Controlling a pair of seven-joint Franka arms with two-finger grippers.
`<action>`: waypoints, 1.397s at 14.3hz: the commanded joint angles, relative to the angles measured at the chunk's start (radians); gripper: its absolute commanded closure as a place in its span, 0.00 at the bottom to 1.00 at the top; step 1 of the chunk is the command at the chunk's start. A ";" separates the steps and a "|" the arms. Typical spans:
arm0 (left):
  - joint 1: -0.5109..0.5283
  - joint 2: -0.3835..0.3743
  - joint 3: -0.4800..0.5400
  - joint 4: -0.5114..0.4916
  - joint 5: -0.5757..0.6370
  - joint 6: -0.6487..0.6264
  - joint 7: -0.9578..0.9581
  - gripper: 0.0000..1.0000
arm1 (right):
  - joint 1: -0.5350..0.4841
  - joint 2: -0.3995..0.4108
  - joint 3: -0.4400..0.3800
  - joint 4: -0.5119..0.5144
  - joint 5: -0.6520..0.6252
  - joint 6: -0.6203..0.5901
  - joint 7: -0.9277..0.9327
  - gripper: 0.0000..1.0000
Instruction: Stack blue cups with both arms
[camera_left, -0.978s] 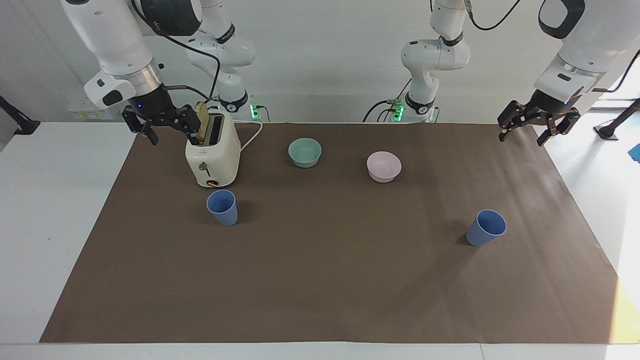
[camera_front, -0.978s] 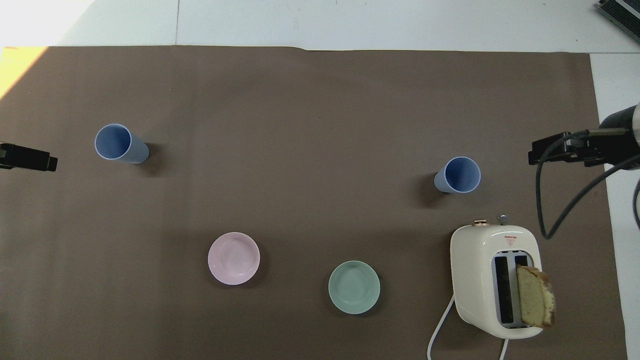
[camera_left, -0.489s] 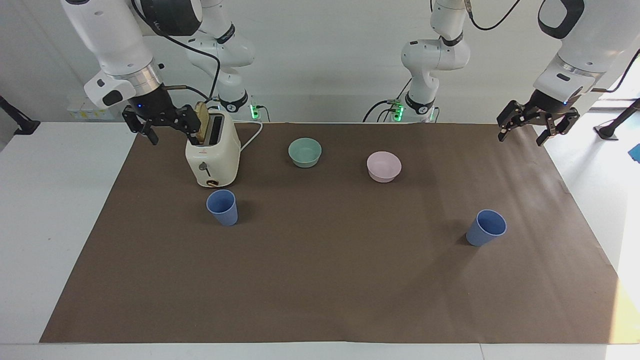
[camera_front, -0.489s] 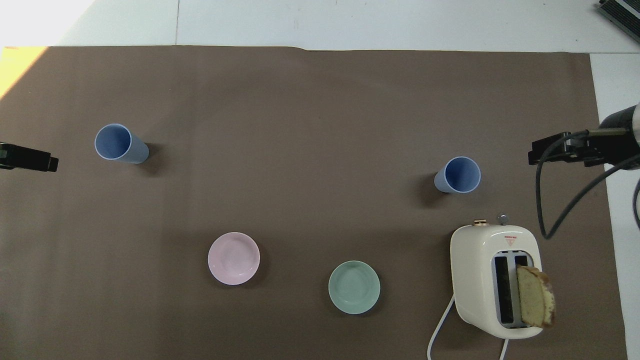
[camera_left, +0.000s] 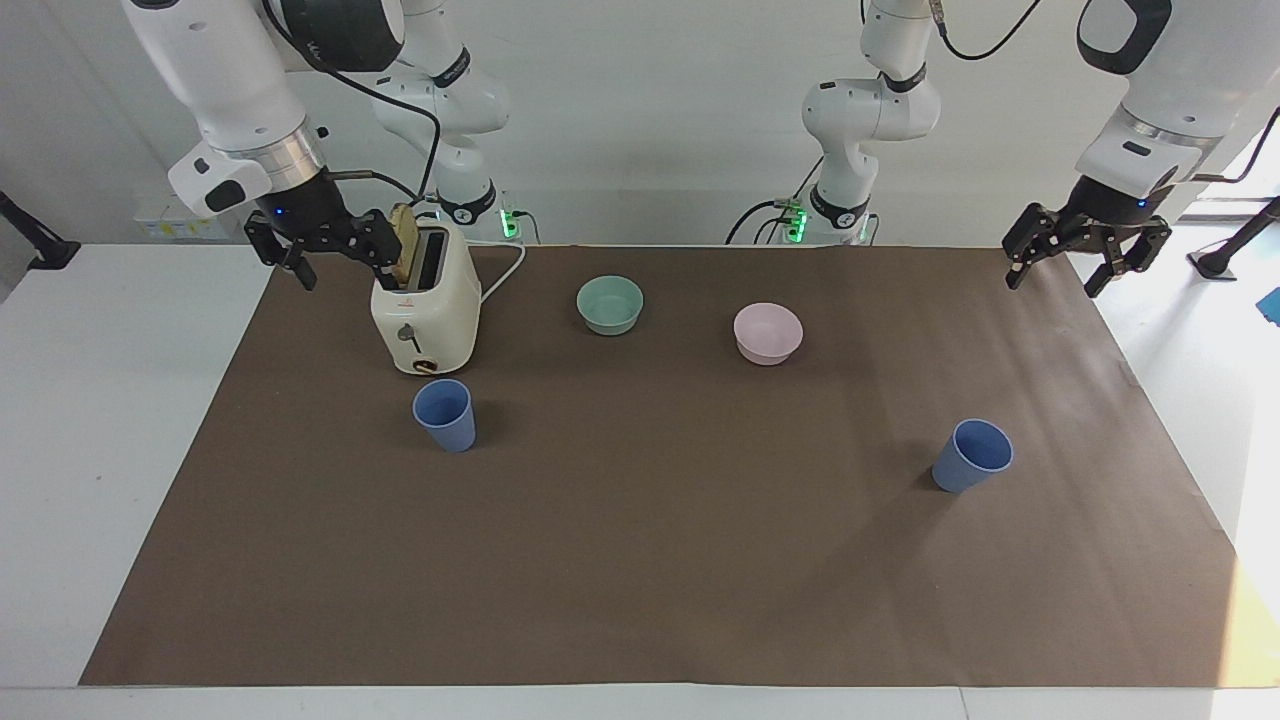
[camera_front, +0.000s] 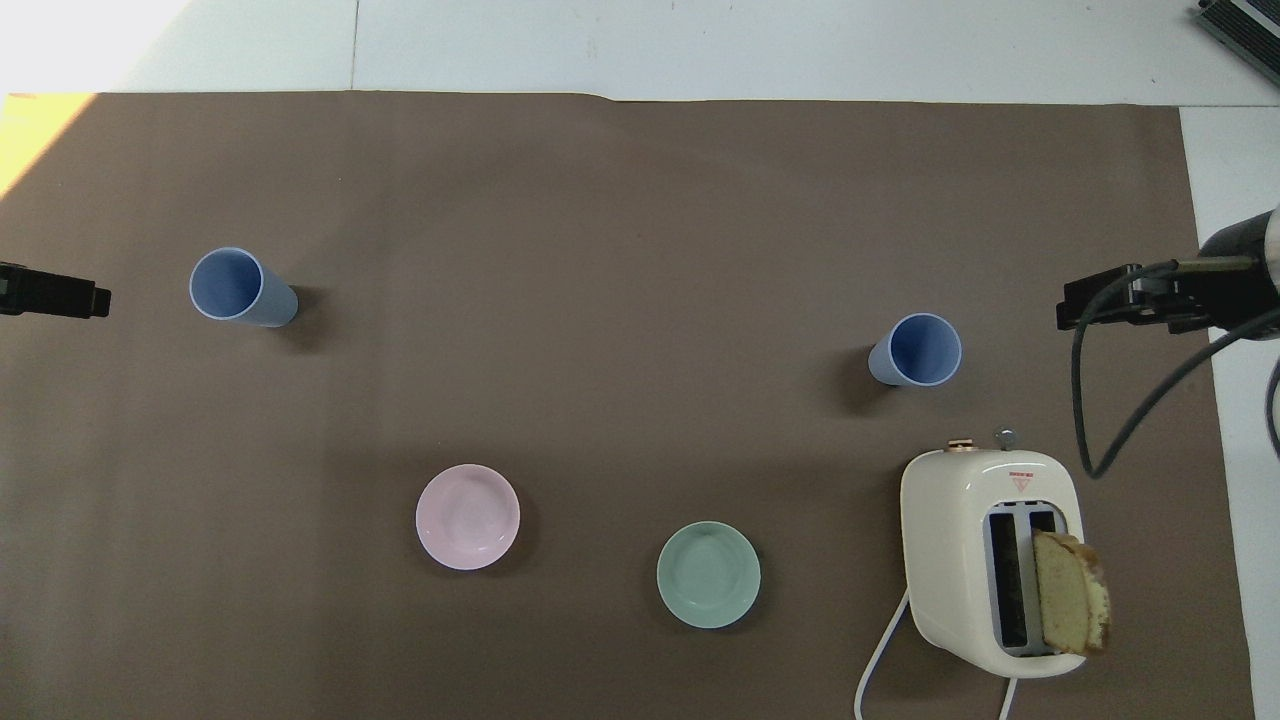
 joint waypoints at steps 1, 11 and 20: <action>0.032 0.066 0.006 0.000 -0.010 0.075 0.070 0.00 | -0.011 -0.029 0.007 -0.037 -0.008 0.028 -0.015 0.00; 0.126 0.292 0.004 -0.072 -0.016 0.380 0.218 0.00 | -0.011 -0.029 0.007 -0.037 -0.007 0.028 -0.015 0.00; 0.110 0.302 0.004 -0.188 -0.088 0.490 0.204 0.00 | -0.011 -0.029 0.007 -0.037 -0.007 0.028 -0.015 0.00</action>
